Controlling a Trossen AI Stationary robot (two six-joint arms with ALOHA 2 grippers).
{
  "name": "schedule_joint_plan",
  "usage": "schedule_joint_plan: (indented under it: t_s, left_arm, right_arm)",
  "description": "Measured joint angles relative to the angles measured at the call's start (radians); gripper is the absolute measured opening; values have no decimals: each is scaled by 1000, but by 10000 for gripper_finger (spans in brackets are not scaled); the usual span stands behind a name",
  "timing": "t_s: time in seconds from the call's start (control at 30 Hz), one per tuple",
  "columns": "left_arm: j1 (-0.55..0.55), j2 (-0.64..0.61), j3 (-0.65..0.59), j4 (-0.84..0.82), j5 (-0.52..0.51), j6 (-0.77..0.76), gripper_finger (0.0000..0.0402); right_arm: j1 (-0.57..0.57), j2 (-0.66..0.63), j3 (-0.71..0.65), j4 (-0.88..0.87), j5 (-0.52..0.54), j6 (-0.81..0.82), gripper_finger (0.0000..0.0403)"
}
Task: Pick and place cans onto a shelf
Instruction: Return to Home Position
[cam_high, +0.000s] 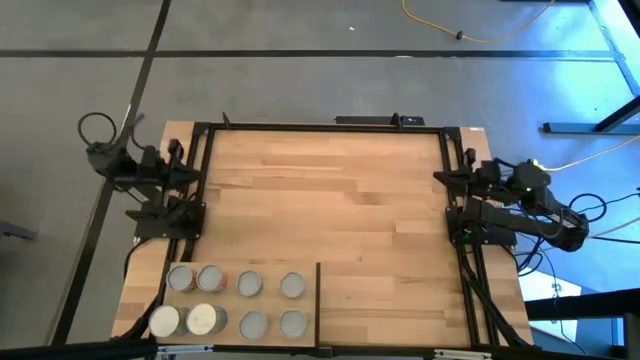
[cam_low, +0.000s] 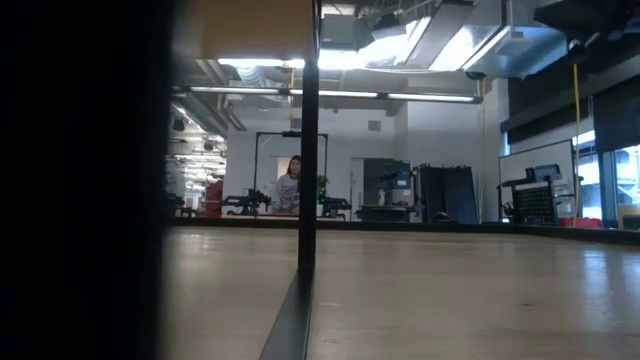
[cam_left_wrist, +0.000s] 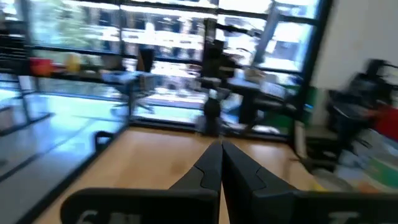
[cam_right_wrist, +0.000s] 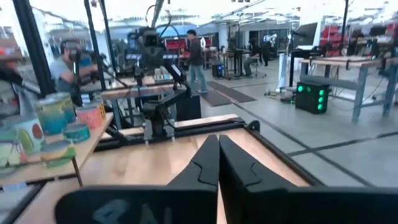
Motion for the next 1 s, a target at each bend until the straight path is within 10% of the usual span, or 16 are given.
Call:
schedule_joint_plan:
  t_s: [0.43, 1.0]
  left_arm:
    - [0, 0, -236, 301, 193, 0, 0]
    - [0, 0, -395, 391, 251, 0, 0]
  right_arm:
    - [0, 19, -302, 414, -165, 49, 3]
    - [0, 19, -406, 467, -170, 44, 6]
